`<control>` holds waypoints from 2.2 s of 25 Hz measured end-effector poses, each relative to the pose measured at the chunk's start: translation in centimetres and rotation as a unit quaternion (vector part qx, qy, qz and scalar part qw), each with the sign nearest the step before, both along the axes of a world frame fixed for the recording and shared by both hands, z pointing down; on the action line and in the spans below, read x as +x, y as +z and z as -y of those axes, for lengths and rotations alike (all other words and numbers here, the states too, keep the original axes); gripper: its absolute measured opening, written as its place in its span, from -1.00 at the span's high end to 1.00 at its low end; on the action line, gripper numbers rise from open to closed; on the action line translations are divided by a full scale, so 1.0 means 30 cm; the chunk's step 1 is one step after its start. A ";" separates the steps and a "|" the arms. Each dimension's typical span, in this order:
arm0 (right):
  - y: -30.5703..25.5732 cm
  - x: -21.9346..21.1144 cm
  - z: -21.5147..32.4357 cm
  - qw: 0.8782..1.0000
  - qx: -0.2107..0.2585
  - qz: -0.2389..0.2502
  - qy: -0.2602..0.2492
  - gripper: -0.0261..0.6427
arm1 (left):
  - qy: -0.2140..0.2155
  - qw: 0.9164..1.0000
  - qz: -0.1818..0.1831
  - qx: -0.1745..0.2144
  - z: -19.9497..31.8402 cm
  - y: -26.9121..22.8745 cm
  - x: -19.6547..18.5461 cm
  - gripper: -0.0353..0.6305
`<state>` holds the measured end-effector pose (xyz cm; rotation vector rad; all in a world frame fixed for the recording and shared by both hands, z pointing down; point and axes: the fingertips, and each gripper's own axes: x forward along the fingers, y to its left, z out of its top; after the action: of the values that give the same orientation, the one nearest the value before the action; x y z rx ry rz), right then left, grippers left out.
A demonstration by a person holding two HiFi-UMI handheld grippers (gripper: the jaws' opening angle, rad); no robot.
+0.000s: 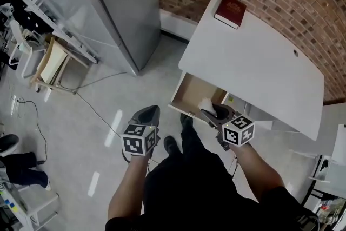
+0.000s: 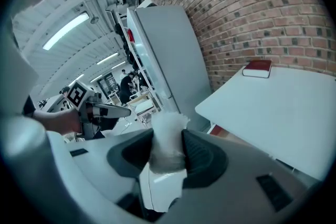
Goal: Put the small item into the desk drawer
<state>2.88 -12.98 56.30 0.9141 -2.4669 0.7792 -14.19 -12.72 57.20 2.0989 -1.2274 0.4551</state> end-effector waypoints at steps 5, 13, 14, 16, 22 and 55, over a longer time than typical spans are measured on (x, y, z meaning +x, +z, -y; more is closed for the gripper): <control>0.083 -0.013 0.050 1.000 -0.014 -0.005 -0.015 0.44 | 0.015 1.000 0.010 -0.020 0.037 0.063 0.033 0.86; 0.283 -0.001 0.134 0.999 -0.039 -0.026 -0.024 0.44 | 0.040 0.998 0.025 -0.046 0.111 0.216 0.092 0.86; 0.310 0.001 0.137 0.998 -0.044 -0.029 -0.026 0.44 | 0.045 0.997 0.026 -0.049 0.116 0.239 0.101 0.86; 0.364 0.012 0.132 0.997 -0.055 -0.036 -0.029 0.44 | 0.053 0.997 0.025 -0.054 0.123 0.284 0.125 0.86; 0.521 0.020 0.159 0.995 -0.071 -0.061 -0.036 0.44 | 0.065 0.995 0.028 -0.063 0.190 0.411 0.149 0.86; 1.331 0.072 0.213 0.951 -0.178 -0.227 -0.115 0.44 | 0.054 0.984 0.034 -0.164 0.223 0.877 0.202 0.86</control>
<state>5.03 -19.36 96.25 0.5787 -1.9070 0.7932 -8.13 -19.40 83.52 1.8839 -1.0006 0.7311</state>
